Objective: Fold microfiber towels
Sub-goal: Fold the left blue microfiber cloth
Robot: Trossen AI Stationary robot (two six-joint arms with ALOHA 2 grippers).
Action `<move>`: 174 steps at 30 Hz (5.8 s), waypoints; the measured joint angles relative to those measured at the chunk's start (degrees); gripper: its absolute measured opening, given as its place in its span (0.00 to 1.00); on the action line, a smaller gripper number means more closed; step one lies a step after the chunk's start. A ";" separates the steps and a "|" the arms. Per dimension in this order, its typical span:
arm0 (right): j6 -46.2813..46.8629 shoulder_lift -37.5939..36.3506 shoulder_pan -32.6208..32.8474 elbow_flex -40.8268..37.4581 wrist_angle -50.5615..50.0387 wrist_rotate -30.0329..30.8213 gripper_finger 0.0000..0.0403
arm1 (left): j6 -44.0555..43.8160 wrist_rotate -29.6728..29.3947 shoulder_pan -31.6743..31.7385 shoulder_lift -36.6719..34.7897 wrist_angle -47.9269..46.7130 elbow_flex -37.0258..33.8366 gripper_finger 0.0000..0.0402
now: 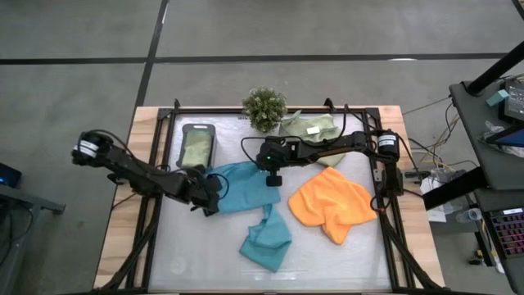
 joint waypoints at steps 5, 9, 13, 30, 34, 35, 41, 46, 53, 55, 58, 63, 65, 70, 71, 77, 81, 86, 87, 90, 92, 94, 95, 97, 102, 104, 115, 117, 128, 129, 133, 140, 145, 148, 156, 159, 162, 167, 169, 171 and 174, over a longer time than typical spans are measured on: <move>0.00 0.00 0.00 -0.02 0.14 -0.03 0.02 | -1.15 -1.69 0.09 -1.56 4.33 -0.57 0.00; 0.00 0.00 0.00 -0.02 0.15 -0.04 0.02 | -5.41 -5.44 0.31 -0.38 8.77 -1.22 0.03; 0.00 0.00 0.00 -0.02 0.15 -0.14 0.02 | -6.00 -6.76 1.61 2.60 10.47 -0.92 0.11; 0.00 0.00 0.00 -0.11 0.36 -0.44 0.02 | -6.14 -6.66 2.71 8.38 5.57 -0.23 0.36; 0.00 0.00 0.00 -0.17 0.33 -0.46 0.02 | -7.57 -6.56 2.73 8.09 1.93 0.20 0.36; 0.00 0.00 -0.02 -0.17 0.33 -0.44 0.02 | -7.55 -6.52 2.73 8.03 0.79 0.53 0.36; 0.00 0.00 -0.02 -0.17 0.35 -0.46 0.02 | -7.56 -6.57 2.73 6.91 -7.35 3.21 0.36; 0.00 0.00 -0.02 -0.22 0.35 -0.46 0.02 | -7.40 -6.41 2.73 6.80 -9.00 3.92 0.36; 0.00 0.00 -0.02 -0.22 0.35 -0.48 0.02 | -5.58 -3.83 2.73 6.80 -8.66 3.96 0.36; 0.00 0.00 -0.02 -0.22 0.35 -0.46 0.02 | -4.41 -3.26 2.73 6.80 -7.90 3.91 0.34; 0.00 0.00 -0.02 -0.22 0.33 -0.46 0.02 | -4.36 -3.06 2.73 6.80 -6.76 3.83 0.26; 0.00 0.00 -0.02 -0.22 0.33 -0.46 0.02 | -4.60 -3.48 2.75 6.80 -7.24 3.56 0.04; -0.01 0.00 -0.02 -0.24 0.31 -0.46 0.02 | -4.53 -3.73 2.82 6.80 -8.10 4.12 0.02; -1.07 0.00 -0.02 -0.61 0.24 -0.46 0.02 | -0.26 -3.55 3.02 6.66 -12.69 7.09 0.00; -1.07 0.00 -0.02 -0.67 0.22 -0.46 0.02 | 1.26 -3.76 3.08 6.62 -13.65 7.58 0.00; -1.07 0.00 -0.02 -0.76 0.36 -0.44 0.02 | 8.62 -9.03 4.70 6.58 -15.76 7.93 0.00; -1.03 0.00 -0.02 -0.76 0.42 -0.44 0.02 | 9.24 -11.15 6.59 6.58 -15.76 7.63 0.00; -0.58 0.00 -0.02 -0.76 0.83 -0.25 0.02 | 9.10 -11.23 7.94 6.68 -15.72 7.08 0.00; -0.57 0.00 -0.02 -0.76 0.82 0.13 0.02 | 8.99 -11.24 8.10 6.75 -15.64 7.08 0.00; 0.13 0.00 -0.02 -0.76 0.81 1.18 0.02 | 8.94 -11.23 8.26 7.21 -14.70 7.07 0.00; 0.48 0.00 -0.02 -0.76 0.79 1.57 0.02 | 8.93 -11.23 8.26 7.25 -14.16 7.04 0.00; 0.50 0.00 -0.02 -0.76 0.79 1.61 0.02 | 8.91 -11.22 8.26 7.24 -13.71 7.02 0.00; 0.48 0.00 -0.02 -0.76 0.81 1.63 0.02 | 8.90 -11.22 8.26 7.24 -13.54 7.02 0.00; 0.49 0.00 -0.02 -0.76 0.86 1.90 0.02 | 8.65 -11.22 8.35 7.22 -13.71 7.06 0.00; 0.95 -0.02 -0.02 -0.76 0.83 3.54 0.07 | 6.05 -11.18 8.33 7.22 -13.74 7.08 0.00; 0.94 -0.02 -0.02 -0.76 0.83 3.56 0.11 | 5.92 -11.18 8.33 7.22 -13.78 7.08 0.00; 1.67 -0.40 0.00 -0.76 -0.64 6.07 0.26 | 5.94 -11.14 8.33 6.78 -15.21 8.79 0.03; 2.89 -1.07 0.13 -0.76 -2.08 6.06 0.25 | 5.92 -11.14 8.33 6.78 -15.20 8.79 0.08; 9.28 -3.91 2.99 -0.76 -6.24 -2.30 0.21 | 9.98 -11.08 8.31 6.67 -23.78 12.23 0.27; 9.32 -3.91 3.23 -0.76 -6.03 -4.06 0.20 | 10.52 -11.05 8.31 6.67 -24.34 13.09 0.27; 12.03 -3.34 4.17 -0.73 -4.34 -11.34 0.17 | 10.52 -10.03 7.55 6.65 -23.20 16.09 0.27; 13.50 0.32 6.43 -1.86 -3.02 -12.71 0.10 | 10.50 -2.98 3.17 6.61 -12.99 15.47 0.27; 12.21 0.96 6.38 -2.09 -9.69 -12.48 0.07 | 10.40 2.63 -0.28 6.61 -5.30 12.97 0.27; 11.09 0.22 6.38 -2.12 -13.80 -12.32 0.07 | 10.38 2.95 -1.68 6.62 0.75 10.23 0.27; 9.07 -2.83 5.99 -1.39 -18.38 -11.83 0.07 | 4.46 5.53 -1.92 8.09 7.06 4.40 0.27; 9.24 -3.91 4.69 -1.23 -17.76 -11.77 0.07 | 0.91 8.16 -1.95 8.48 7.56 3.18 0.27; 9.23 -3.75 3.18 -1.57 -17.39 -9.60 0.07 | -3.57 12.62 -1.97 8.95 8.04 2.19 0.27; 9.04 -3.61 0.87 -3.84 -11.29 -3.61 0.07 | -4.01 17.25 -1.92 8.02 8.00 2.29 0.27; 9.03 -3.54 -0.09 -4.62 -8.70 -2.13 0.07 | -1.47 18.21 -1.90 6.95 7.23 2.88 0.27; 9.05 -3.54 -0.78 -5.15 -6.74 -0.22 0.07 | 1.35 18.41 -1.86 5.67 7.35 3.99 0.27; 8.80 -3.54 -1.14 -5.58 -5.11 1.61 0.07 | 4.51 16.80 -1.80 3.42 7.66 4.48 0.27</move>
